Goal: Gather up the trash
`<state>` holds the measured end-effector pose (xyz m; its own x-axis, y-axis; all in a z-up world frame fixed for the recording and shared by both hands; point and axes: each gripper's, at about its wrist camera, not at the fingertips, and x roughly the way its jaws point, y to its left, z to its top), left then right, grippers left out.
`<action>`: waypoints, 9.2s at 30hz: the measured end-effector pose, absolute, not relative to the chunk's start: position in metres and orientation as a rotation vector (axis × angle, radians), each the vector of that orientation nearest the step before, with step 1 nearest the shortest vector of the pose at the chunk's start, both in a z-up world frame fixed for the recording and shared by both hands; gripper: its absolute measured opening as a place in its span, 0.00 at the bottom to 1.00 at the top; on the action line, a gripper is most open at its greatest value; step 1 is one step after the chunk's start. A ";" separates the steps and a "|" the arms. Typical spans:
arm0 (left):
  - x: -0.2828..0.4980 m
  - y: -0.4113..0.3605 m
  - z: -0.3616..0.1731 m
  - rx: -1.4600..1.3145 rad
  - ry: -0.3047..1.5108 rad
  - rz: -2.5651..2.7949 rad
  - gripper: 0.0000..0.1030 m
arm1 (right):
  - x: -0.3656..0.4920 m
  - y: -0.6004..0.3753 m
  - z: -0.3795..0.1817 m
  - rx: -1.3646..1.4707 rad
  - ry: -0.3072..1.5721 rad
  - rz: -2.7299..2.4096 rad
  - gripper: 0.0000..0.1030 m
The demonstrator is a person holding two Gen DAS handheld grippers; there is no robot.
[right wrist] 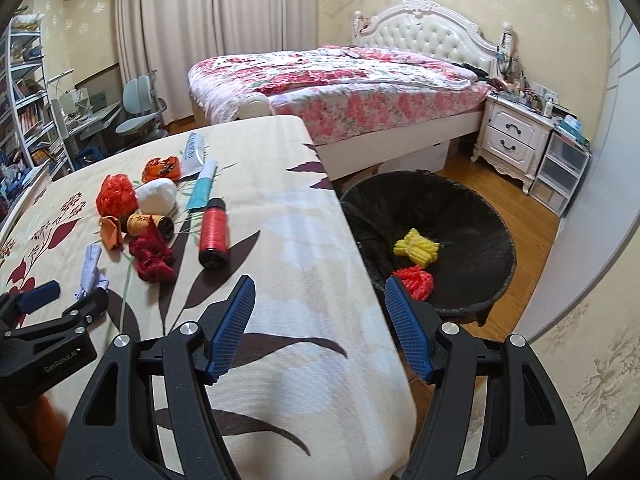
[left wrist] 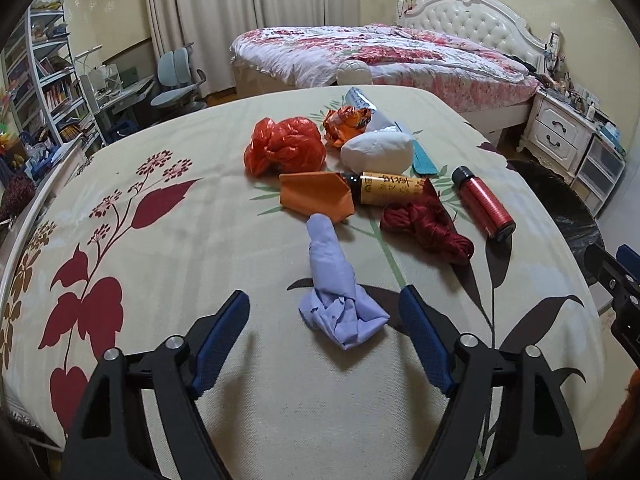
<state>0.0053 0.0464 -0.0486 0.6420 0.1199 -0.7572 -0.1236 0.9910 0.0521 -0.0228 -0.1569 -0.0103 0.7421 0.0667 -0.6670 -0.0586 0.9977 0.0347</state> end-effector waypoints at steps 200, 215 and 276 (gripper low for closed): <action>0.076 -0.072 0.006 0.056 0.679 -0.187 0.23 | 0.045 -0.239 0.009 0.050 0.689 -0.063 0.29; 0.141 -0.156 -0.032 0.154 0.742 -0.238 0.23 | 0.083 -0.299 -0.028 0.114 0.746 -0.160 0.29; 0.074 0.075 -0.051 -0.084 0.912 0.179 0.80 | 0.029 -0.155 -0.019 0.054 0.785 0.116 0.62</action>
